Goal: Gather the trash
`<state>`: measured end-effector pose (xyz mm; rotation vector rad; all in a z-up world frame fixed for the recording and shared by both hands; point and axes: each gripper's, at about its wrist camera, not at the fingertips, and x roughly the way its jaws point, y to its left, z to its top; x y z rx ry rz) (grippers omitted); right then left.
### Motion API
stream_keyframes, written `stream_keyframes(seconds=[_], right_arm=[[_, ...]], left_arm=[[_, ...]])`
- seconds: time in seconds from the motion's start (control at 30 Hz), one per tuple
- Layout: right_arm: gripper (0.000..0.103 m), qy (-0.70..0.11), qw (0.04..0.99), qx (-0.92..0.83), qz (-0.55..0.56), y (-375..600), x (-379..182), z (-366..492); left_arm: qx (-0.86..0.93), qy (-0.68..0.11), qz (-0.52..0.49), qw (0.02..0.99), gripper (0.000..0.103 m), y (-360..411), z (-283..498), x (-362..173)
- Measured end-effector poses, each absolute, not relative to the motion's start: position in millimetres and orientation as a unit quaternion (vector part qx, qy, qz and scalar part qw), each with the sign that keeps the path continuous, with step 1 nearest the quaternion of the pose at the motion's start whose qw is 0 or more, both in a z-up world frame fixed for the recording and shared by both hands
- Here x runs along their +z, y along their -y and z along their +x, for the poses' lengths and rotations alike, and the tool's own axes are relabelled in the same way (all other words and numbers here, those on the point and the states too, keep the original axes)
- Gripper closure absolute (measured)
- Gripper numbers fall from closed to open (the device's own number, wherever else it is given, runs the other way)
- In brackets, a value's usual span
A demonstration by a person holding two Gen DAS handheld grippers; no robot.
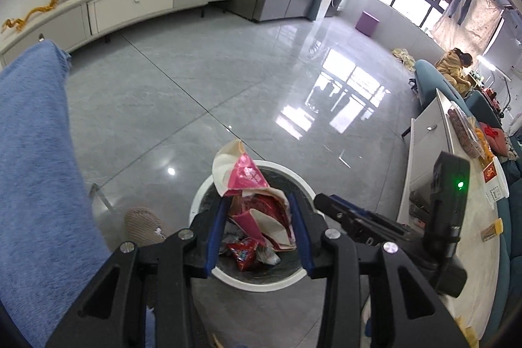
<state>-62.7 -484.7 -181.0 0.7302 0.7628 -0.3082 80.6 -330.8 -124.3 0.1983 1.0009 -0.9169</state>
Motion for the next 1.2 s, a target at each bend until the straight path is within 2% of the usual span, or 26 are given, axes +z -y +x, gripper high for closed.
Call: stream_keyframes(seconds=[0.1,0.17,0.23,0.3,0.8,0.93,1.0,1.2], right_arm=[[0.077,-0.367,0.847,-0.157,0.351,487.7,-184.9,-64.8],[0.072,-0.368,0.846,-0.163,0.350,487.4,-183.3,-65.6],[0.069,-0.368,0.845,-0.169,0.348,489.7,-181.4,-64.9],[0.067,-0.366,0.845,-0.175,0.348,491.9,-180.4,-68.0],[0.056,-0.350,0.866,-0.187,0.306,469.6,-141.2,-68.6],[0.054,-0.342,0.878,-0.179,0.283,451.3,-123.3,-64.5],[0.048,-0.339,0.884,-0.173,0.270,439.9,-114.7,-62.3],[0.045,-0.332,0.905,-0.147,0.223,399.0,-89.5,-49.4]], left_arm=[[-0.430,-0.470,0.086,0.766,0.064,337.1,83.3,-129.1],[-0.435,-0.477,0.082,0.760,0.063,341.4,84.5,-133.2],[-0.436,-0.481,0.076,0.757,0.058,339.0,87.8,-135.0],[-0.435,-0.486,0.068,0.755,0.048,336.9,90.0,-136.1],[-0.389,-0.445,0.074,0.803,0.046,300.3,85.0,-106.3],[-0.371,-0.423,0.074,0.823,0.045,275.7,83.4,-91.1],[-0.362,-0.414,0.078,0.832,0.045,263.4,82.7,-85.0],[-0.320,-0.379,0.076,0.865,0.045,211.5,82.5,-63.4]])
